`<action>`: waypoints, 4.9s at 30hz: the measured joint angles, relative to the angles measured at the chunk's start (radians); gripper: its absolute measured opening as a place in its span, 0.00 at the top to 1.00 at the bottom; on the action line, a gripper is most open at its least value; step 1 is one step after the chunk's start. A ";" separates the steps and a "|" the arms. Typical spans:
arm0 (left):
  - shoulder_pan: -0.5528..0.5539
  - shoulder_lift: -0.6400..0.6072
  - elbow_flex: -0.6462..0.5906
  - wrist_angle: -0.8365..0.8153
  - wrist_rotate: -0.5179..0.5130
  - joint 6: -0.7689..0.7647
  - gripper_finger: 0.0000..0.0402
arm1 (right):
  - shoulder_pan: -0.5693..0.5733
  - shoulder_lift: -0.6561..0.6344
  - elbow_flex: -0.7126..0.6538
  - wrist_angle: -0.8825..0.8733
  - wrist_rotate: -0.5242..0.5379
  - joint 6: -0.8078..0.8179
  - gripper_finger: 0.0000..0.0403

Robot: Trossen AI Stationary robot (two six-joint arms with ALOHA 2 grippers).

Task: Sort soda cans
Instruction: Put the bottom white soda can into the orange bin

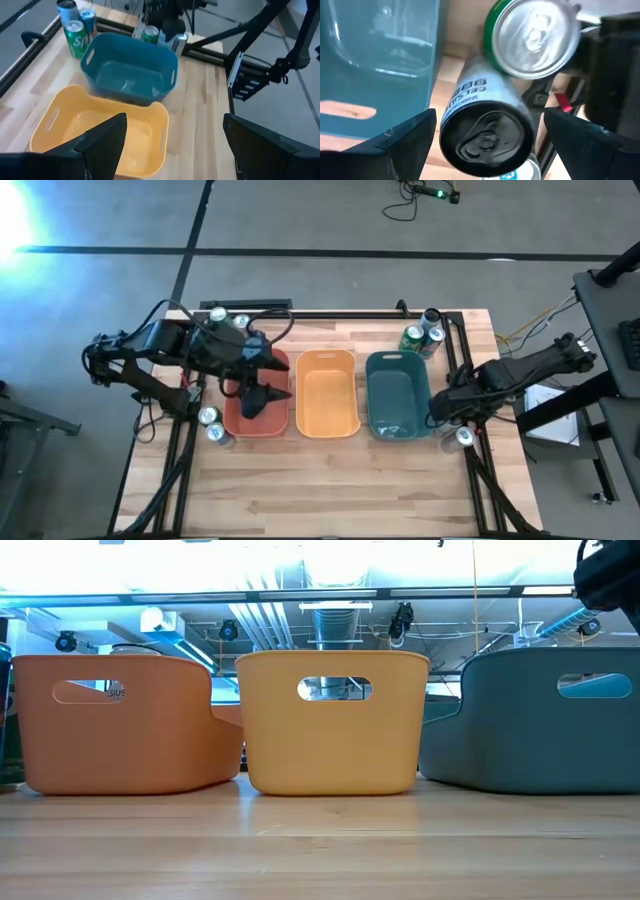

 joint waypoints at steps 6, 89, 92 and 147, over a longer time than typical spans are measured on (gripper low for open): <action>0.000 0.000 0.000 0.029 0.000 0.001 0.22 | 0.000 0.012 -0.049 0.020 -0.068 -0.016 0.10; 0.023 0.063 -0.233 0.663 0.086 0.027 0.22 | -0.138 0.721 1.329 -0.077 0.034 -1.747 0.37; 0.030 0.000 -0.234 0.575 -0.077 0.053 0.22 | -0.172 0.770 1.397 -0.097 0.034 -1.833 0.37; 0.162 0.010 -0.580 0.649 0.033 0.131 0.22 | -0.405 0.994 1.430 0.151 -0.115 -1.821 0.36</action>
